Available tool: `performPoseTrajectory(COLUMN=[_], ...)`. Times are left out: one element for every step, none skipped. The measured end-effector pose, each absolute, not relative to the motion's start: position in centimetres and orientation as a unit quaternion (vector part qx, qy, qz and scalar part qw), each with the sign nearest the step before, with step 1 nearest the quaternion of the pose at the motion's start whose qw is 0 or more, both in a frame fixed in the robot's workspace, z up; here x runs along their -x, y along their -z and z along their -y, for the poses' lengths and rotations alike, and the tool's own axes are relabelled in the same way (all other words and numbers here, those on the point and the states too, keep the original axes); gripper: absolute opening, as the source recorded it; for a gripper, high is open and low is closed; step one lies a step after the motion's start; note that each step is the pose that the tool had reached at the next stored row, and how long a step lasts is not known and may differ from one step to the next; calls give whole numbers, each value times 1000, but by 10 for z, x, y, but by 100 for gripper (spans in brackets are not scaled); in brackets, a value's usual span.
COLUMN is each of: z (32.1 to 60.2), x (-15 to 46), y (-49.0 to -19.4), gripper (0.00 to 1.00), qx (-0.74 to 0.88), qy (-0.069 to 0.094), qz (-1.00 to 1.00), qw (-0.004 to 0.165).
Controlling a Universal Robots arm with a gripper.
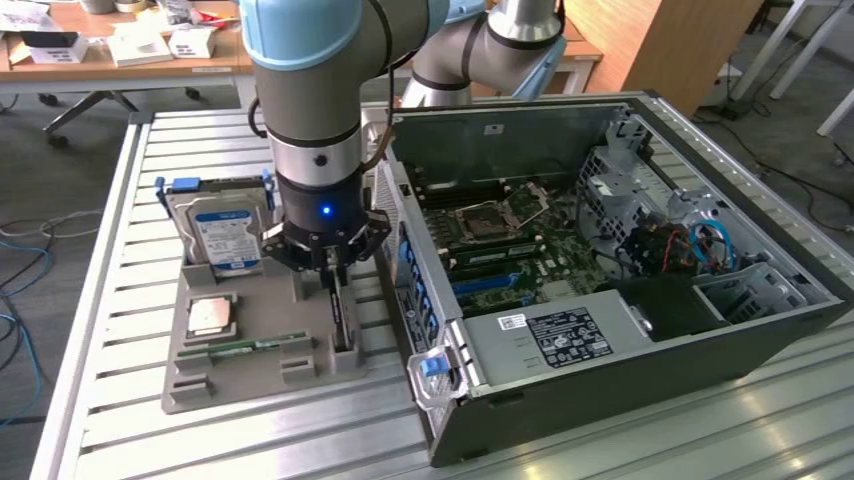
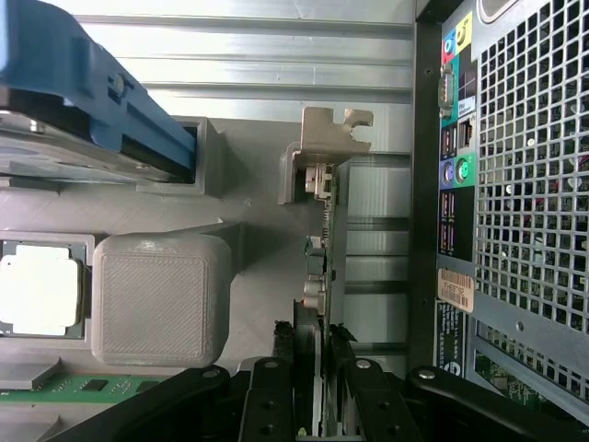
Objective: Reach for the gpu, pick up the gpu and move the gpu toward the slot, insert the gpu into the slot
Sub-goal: 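Pick up the gpu and move the gpu toward the slot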
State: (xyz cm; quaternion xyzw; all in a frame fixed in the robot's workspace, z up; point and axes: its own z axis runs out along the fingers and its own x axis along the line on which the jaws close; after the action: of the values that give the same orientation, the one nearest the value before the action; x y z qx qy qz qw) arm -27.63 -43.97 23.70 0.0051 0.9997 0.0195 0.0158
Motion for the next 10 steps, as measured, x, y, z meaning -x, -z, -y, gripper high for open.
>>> performPoseTrajectory(z=[440, 440, 440, 440, 440, 440, 440, 440, 440, 440], x=[276, 276, 276, 276, 276, 276, 276, 276, 276, 276], y=[-237, -237, -237, -237, -237, -237, -237, -237, -237, -237], gripper=[26, 26, 26, 26, 26, 26, 26, 26, 26, 26], qx=[-5, -5, -5, -5, -5, -5, -5, -5, -5, -5], qy=[-20, -20, -20, -20, -20, -20, -20, -20, -19, -19], qz=[-1000, -1000, -1000, -1000, -1000, -1000, -1000, -1000, -1000, -1000], qw=[16, 16, 16, 16, 16, 16, 16, 16, 16, 16])
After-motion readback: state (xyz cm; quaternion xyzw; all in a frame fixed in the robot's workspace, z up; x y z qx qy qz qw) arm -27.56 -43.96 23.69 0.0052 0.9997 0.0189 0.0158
